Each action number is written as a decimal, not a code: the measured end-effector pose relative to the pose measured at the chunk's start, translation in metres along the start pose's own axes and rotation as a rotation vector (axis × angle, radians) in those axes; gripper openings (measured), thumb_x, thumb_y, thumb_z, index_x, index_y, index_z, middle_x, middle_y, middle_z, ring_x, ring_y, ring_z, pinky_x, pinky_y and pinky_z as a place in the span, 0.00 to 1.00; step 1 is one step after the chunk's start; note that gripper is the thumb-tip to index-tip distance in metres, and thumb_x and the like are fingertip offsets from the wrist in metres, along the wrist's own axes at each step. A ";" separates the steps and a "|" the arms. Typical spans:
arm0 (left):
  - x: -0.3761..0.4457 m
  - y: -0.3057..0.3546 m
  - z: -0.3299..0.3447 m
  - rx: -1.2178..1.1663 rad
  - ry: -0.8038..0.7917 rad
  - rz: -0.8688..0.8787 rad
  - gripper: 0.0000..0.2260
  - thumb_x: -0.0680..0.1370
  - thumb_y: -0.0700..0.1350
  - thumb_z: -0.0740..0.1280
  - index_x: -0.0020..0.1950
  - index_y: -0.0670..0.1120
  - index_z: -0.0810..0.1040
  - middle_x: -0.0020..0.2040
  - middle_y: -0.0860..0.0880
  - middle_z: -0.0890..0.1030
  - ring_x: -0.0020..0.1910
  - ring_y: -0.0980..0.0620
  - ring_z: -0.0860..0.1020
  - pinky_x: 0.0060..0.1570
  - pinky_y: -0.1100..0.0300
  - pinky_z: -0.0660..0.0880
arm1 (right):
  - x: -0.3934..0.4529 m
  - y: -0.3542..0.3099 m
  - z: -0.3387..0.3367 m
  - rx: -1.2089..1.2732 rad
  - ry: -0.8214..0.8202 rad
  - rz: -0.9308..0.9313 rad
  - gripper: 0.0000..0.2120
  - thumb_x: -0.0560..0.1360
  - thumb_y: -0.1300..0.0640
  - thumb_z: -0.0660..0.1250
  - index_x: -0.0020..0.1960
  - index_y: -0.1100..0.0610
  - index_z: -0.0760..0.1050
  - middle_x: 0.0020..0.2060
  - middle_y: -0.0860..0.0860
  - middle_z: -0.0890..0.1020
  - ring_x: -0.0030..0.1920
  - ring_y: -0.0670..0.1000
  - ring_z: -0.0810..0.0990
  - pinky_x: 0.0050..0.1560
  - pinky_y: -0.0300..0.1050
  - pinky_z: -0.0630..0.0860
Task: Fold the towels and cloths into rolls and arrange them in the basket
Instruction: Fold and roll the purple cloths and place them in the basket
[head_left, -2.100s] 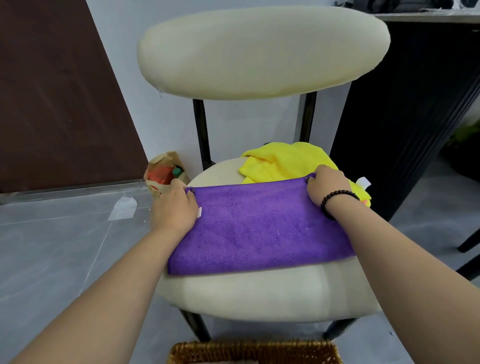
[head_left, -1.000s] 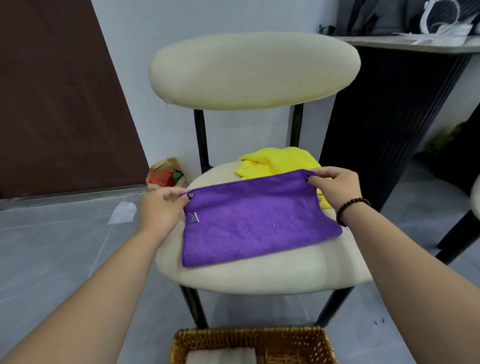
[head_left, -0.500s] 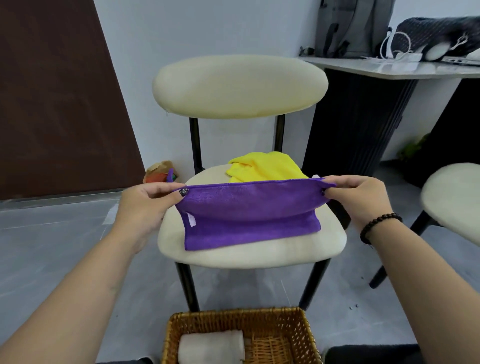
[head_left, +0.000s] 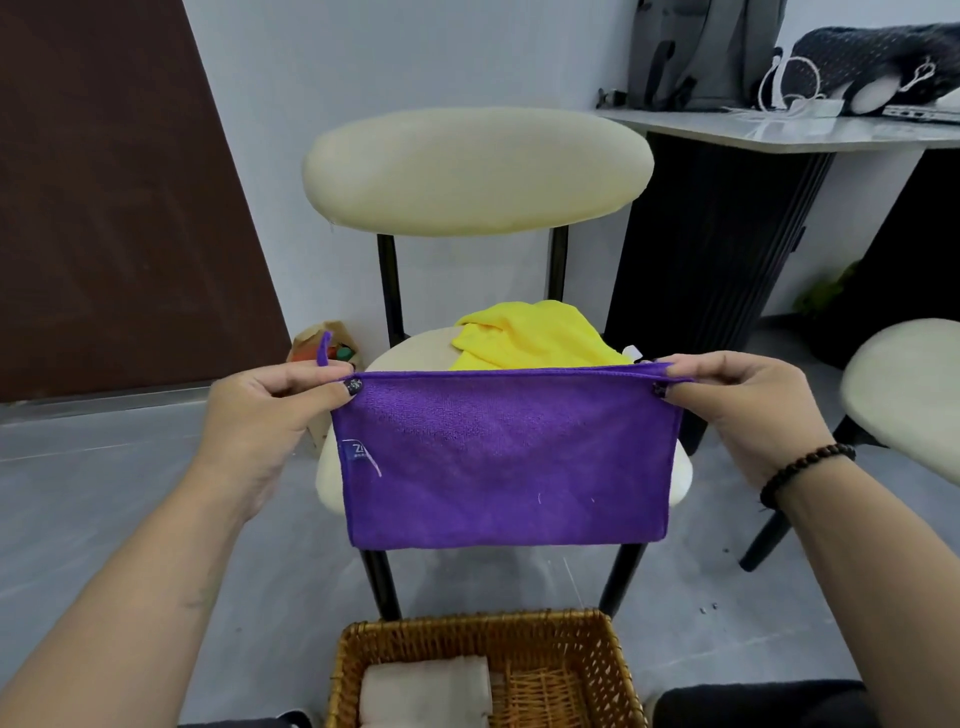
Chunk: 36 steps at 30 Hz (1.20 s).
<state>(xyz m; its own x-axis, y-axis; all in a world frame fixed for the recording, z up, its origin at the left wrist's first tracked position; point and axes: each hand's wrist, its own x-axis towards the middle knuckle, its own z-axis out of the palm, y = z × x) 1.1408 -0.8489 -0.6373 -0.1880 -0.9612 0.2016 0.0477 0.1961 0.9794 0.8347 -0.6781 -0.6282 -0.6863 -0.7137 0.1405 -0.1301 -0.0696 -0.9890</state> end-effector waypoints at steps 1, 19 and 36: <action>0.002 0.000 0.001 -0.002 0.002 -0.002 0.10 0.70 0.32 0.73 0.42 0.47 0.85 0.44 0.48 0.85 0.52 0.50 0.82 0.45 0.65 0.79 | 0.002 0.000 0.001 0.008 0.008 0.010 0.12 0.67 0.76 0.69 0.37 0.59 0.81 0.41 0.57 0.85 0.49 0.53 0.84 0.51 0.46 0.80; 0.020 -0.007 0.005 0.047 -0.003 -0.072 0.12 0.68 0.32 0.74 0.35 0.49 0.85 0.41 0.49 0.86 0.47 0.51 0.82 0.50 0.57 0.77 | 0.010 -0.005 0.000 0.094 -0.092 0.134 0.07 0.72 0.71 0.68 0.43 0.62 0.82 0.42 0.57 0.85 0.45 0.52 0.84 0.48 0.42 0.81; 0.021 -0.010 0.011 0.286 -0.114 -0.106 0.07 0.72 0.35 0.73 0.44 0.46 0.84 0.42 0.50 0.84 0.39 0.60 0.81 0.36 0.66 0.77 | 0.021 0.002 -0.005 -0.164 -0.026 0.027 0.05 0.70 0.64 0.74 0.45 0.60 0.82 0.31 0.49 0.83 0.26 0.40 0.75 0.28 0.29 0.70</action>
<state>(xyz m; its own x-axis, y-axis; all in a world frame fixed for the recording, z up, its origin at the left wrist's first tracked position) 1.1258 -0.8687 -0.6429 -0.2867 -0.9545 0.0819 -0.2529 0.1578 0.9545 0.8166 -0.6894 -0.6270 -0.6729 -0.7313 0.1108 -0.2283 0.0629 -0.9715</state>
